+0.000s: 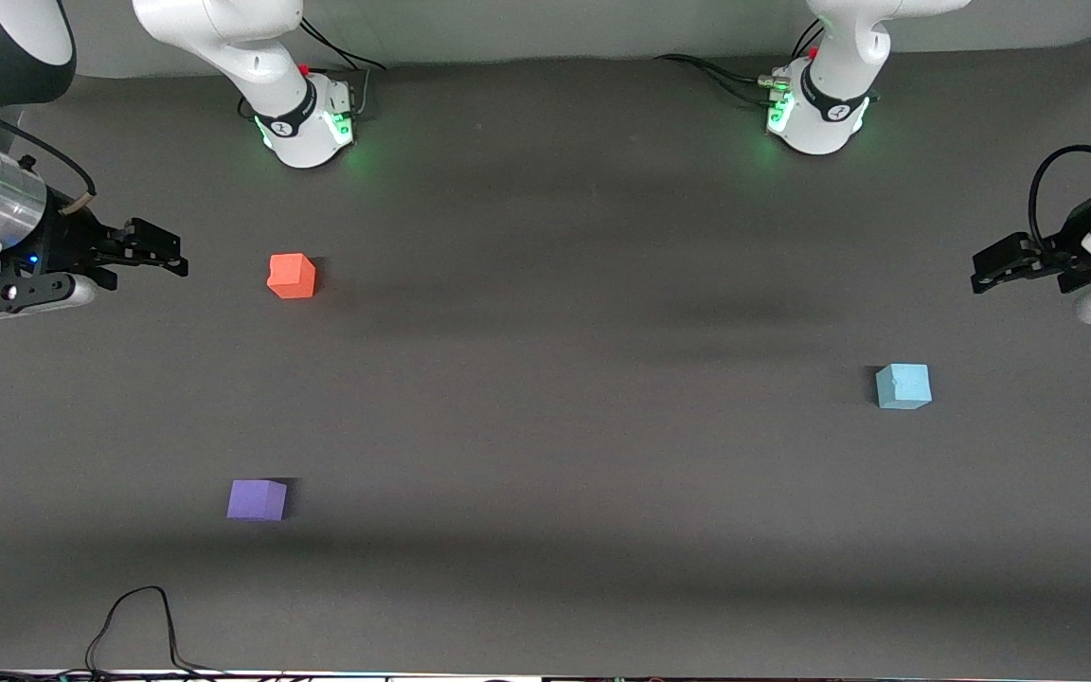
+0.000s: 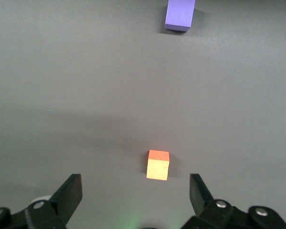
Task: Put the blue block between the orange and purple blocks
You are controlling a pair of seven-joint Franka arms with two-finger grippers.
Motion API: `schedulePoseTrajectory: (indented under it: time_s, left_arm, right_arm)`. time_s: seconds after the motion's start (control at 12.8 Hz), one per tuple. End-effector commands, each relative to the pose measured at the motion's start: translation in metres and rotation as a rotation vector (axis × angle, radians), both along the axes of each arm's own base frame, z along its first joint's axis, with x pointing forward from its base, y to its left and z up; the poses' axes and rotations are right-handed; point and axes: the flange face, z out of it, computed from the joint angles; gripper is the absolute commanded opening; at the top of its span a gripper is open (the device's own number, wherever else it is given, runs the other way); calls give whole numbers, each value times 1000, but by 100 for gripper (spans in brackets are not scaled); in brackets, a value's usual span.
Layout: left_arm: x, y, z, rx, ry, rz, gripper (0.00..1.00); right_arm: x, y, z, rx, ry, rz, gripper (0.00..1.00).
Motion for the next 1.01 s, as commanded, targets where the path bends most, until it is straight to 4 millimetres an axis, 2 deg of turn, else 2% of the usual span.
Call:
schedulePoseTrajectory:
  time_s: [0.0, 0.39, 0.55, 0.86, 0.94]
  left_arm:
    - [-2, -3, 2, 5, 6, 11, 100]
    - [-5, 4, -4, 9, 20, 8, 100]
    - [-13, 17, -10, 26, 29, -18, 100]
    - [-44, 66, -22, 22, 8, -64, 100]
    - [-53, 66, -26, 23, 0, -69, 100]
  right_arm:
    - [-7, -1, 2, -16, -1, -1, 100]
    - [-5, -1, 0, -16, 3, 2, 100]
    - [-4, -1, -1, -16, 2, 0, 100]
    - [-5, 0, 0, -10, 3, 3, 100]
    - [-4, 0, -1, -10, 5, 3, 100]
